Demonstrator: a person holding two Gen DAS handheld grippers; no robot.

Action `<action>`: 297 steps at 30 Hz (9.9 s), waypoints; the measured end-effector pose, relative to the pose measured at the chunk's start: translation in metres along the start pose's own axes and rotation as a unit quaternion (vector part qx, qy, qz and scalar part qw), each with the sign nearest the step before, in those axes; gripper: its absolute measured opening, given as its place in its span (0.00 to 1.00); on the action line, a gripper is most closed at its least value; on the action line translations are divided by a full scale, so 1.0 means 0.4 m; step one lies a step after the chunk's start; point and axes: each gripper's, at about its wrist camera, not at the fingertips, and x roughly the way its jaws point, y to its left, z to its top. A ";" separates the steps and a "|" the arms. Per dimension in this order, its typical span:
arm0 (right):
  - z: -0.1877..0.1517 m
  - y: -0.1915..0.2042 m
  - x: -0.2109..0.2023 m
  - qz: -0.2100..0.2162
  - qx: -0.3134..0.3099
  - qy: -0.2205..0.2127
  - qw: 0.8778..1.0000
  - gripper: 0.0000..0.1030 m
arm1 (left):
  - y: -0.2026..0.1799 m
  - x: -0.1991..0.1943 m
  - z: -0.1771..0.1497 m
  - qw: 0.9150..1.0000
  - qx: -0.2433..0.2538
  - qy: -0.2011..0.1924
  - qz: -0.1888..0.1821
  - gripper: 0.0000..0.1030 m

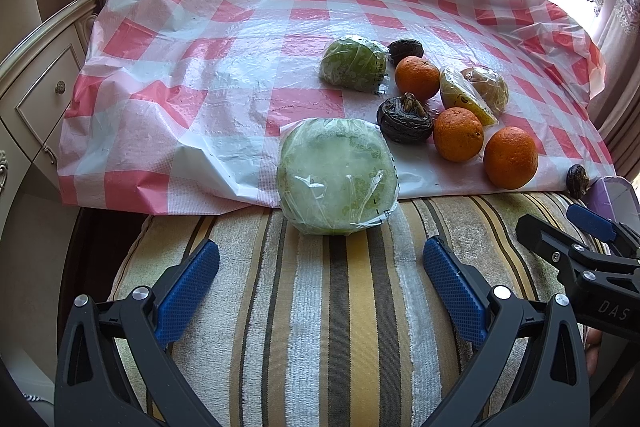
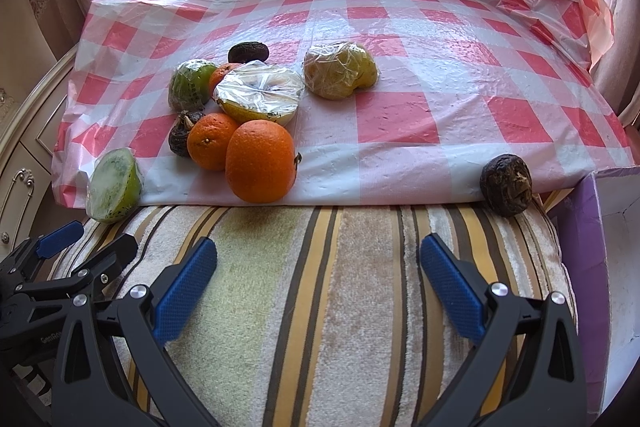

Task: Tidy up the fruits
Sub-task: 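Grasp the dark round fruit with the right gripper while the left grasps the wrapped cabbage, then carry the dark fruit and cabbage in both grippers over the white box, then open both grippers to drop the dark fruit and cabbage into the box, then move both grippers back over the fruits on the checked sheet, then grasp the large orange with the right gripper while the left grasps the dark fruit, then carry the orange and dark fruit in both grippers over the white box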

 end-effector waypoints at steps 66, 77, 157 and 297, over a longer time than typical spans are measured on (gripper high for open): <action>0.023 -0.380 -0.155 -0.027 0.115 -0.055 0.991 0.40 | -0.149 -0.087 0.100 0.989 0.118 -0.082 -0.041 0.55; -0.020 -0.633 -0.232 -0.119 0.172 -0.054 0.976 0.40 | -0.433 -0.115 0.136 0.956 0.242 -0.100 -0.129 0.55; -0.010 -0.714 -0.463 -0.264 0.218 -0.244 0.908 0.98 | -0.781 -0.108 0.104 0.891 0.359 -0.173 -0.218 0.86; 0.093 -0.305 -0.166 -0.008 0.043 -0.092 0.995 0.40 | -0.357 -0.047 0.197 0.955 0.262 -0.069 -0.124 0.37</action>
